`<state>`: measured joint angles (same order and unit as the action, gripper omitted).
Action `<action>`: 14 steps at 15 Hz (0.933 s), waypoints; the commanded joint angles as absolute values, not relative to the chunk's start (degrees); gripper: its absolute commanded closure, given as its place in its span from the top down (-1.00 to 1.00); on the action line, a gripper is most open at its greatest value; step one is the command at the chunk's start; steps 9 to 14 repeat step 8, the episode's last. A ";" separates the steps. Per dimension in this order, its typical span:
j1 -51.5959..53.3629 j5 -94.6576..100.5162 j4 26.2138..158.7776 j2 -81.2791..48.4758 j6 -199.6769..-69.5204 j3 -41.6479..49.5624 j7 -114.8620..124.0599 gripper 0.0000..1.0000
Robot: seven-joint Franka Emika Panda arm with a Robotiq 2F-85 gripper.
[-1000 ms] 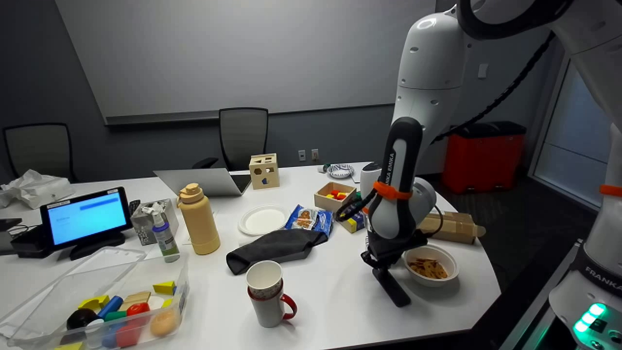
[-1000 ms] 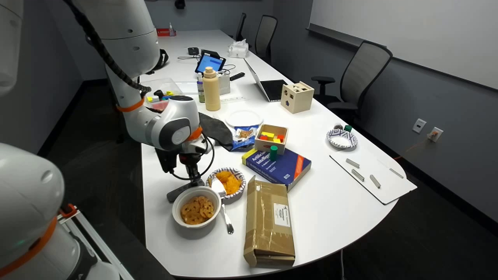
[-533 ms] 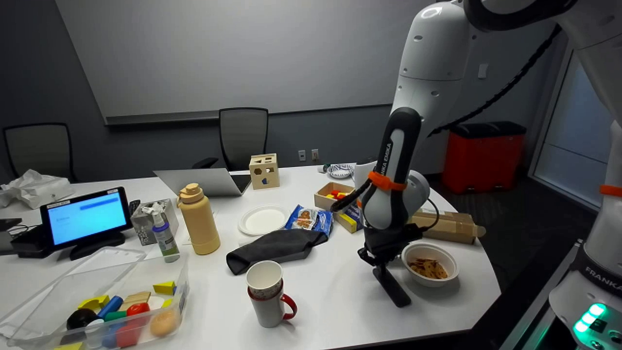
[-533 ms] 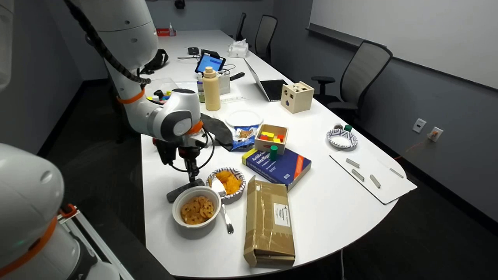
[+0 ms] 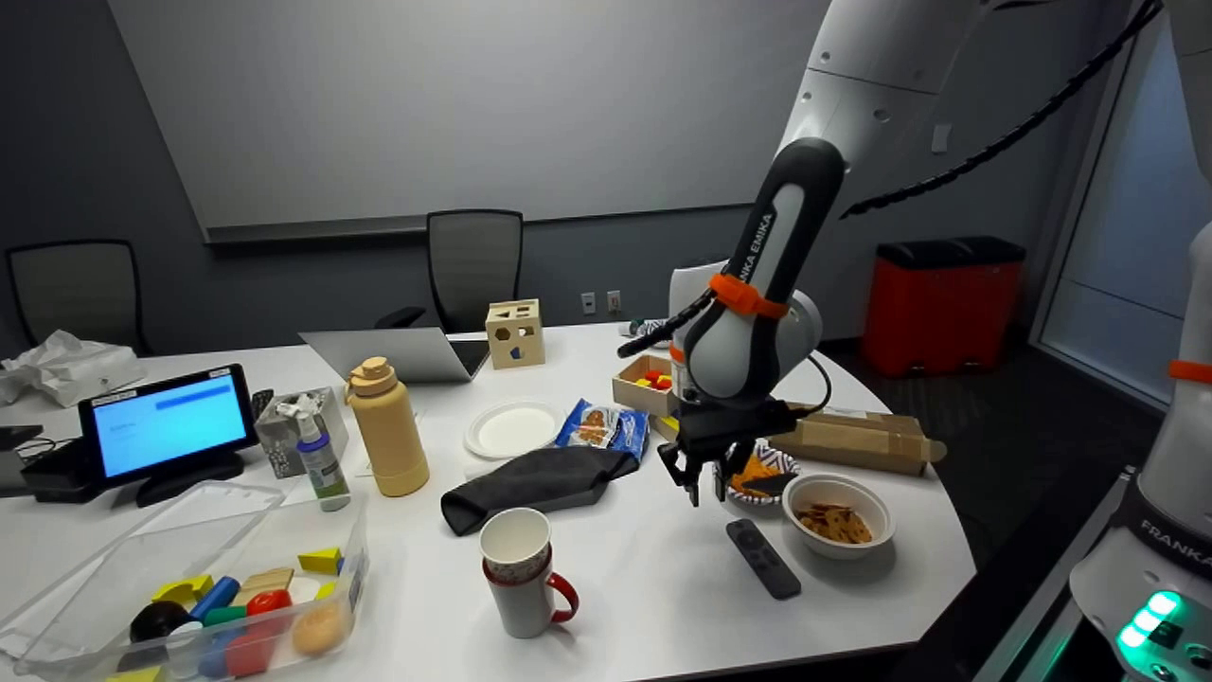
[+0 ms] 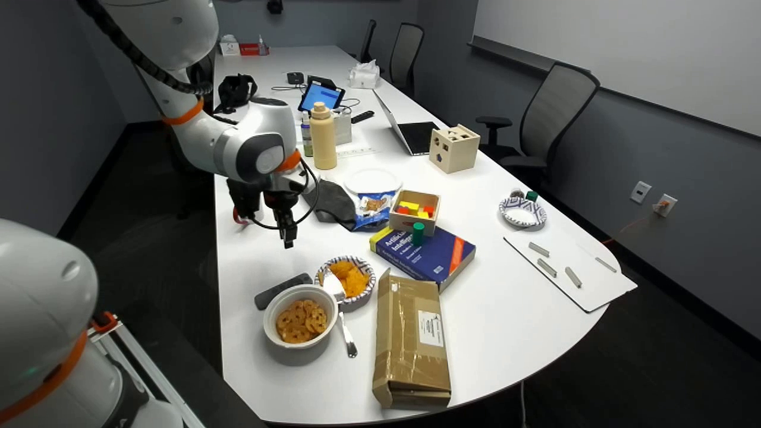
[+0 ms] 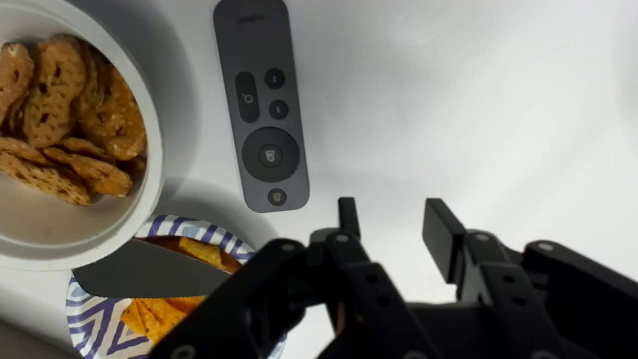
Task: Press the button on the remote
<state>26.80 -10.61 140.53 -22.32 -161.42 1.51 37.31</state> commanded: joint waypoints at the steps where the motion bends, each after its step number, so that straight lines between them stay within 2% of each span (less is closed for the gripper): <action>1: 25.40 -9.03 141.34 -18.38 -158.78 -0.18 39.63 0.43; 5: 24.83 -8.30 141.32 -17.39 -157.81 -1.34 40.68 0.98; 14: 24.56 -7.62 141.39 -17.33 -157.92 -1.82 41.16 1.00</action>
